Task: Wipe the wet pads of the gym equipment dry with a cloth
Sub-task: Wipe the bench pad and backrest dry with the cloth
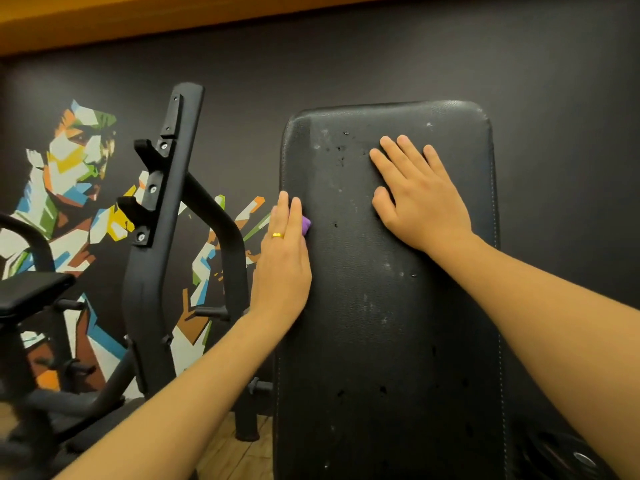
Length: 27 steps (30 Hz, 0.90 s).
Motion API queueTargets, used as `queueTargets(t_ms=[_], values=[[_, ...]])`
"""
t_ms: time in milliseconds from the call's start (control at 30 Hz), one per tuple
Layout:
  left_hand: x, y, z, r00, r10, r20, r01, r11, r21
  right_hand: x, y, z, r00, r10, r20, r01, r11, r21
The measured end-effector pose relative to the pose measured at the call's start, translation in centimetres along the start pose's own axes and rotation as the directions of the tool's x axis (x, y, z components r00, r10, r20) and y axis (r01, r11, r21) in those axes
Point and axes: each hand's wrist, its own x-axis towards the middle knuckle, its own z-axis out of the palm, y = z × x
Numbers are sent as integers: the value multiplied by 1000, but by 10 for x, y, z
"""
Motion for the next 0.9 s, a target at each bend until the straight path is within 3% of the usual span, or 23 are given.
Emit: queueTargets(t_ms=[300, 634, 901], values=[[40, 5, -3, 1000, 8, 4, -8, 998, 59, 1, 1, 1, 1000, -8, -6, 8, 1000, 1], [-13, -3, -9, 1000, -4, 9, 4, 997, -73, 0, 1, 1, 1000, -9, -1, 9, 1000, -5], [9, 5, -8, 999, -13, 43, 12, 1000, 21, 0, 1, 0, 1000, -9, -7, 9, 1000, -5]])
